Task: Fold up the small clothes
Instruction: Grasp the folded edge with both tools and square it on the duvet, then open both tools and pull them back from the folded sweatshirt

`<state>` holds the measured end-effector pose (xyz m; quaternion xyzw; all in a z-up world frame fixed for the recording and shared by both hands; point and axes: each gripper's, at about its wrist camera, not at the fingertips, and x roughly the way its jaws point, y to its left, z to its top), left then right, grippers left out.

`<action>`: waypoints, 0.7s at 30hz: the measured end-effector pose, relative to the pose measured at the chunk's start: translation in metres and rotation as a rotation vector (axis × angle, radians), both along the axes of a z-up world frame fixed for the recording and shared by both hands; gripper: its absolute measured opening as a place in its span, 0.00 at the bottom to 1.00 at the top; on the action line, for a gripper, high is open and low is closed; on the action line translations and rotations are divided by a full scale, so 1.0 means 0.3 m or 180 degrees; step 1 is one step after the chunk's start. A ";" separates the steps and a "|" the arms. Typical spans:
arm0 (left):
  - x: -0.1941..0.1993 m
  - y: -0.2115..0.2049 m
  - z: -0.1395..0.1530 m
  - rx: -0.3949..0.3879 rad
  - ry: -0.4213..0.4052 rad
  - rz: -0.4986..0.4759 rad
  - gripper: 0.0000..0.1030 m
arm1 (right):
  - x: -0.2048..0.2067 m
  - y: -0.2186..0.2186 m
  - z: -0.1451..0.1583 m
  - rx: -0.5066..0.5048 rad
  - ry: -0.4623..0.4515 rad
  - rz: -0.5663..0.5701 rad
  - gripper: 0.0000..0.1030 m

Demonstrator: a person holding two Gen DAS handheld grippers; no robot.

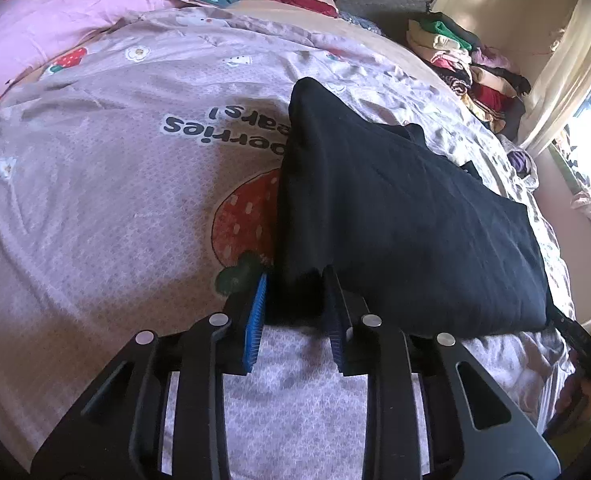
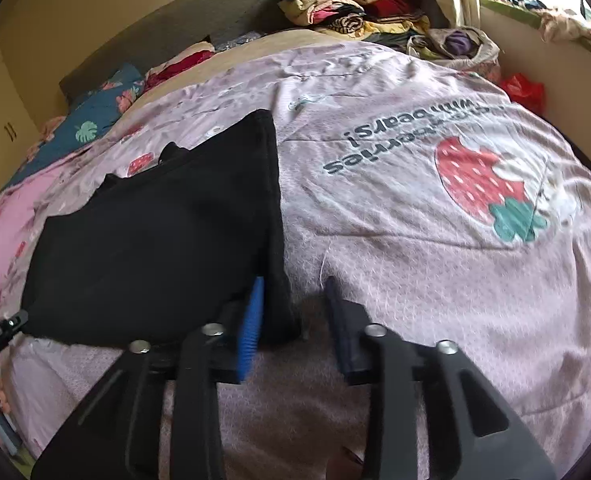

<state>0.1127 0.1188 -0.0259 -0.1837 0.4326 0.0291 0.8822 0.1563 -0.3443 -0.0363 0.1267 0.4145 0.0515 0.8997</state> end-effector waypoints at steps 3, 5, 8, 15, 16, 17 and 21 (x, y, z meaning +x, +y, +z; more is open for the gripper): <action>-0.015 -0.001 0.003 0.0037 -0.0004 0.0002 0.21 | -0.019 -0.009 0.001 0.0030 -0.0026 -0.0024 0.45; -0.020 -0.003 0.007 0.0046 -0.0005 0.0005 0.25 | -0.029 -0.007 0.005 0.0033 -0.0049 -0.0026 0.58; -0.031 -0.006 0.014 0.0053 -0.0006 -0.0001 0.38 | -0.048 -0.005 0.011 -0.0040 -0.0079 -0.0090 0.74; -0.067 -0.016 0.035 0.0118 -0.0040 -0.0001 0.60 | -0.079 -0.019 0.016 -0.0031 -0.0136 -0.0195 0.92; -0.073 -0.015 0.039 0.0120 -0.0047 0.0010 0.64 | -0.085 -0.020 0.020 -0.0041 -0.0157 -0.0214 0.92; -0.077 -0.014 0.042 0.0119 -0.0053 0.0013 0.69 | -0.091 -0.018 0.024 -0.0052 -0.0188 -0.0225 0.93; -0.096 -0.005 0.057 0.0184 -0.0064 0.0042 0.84 | -0.107 -0.001 0.038 -0.0064 -0.0282 -0.0167 0.95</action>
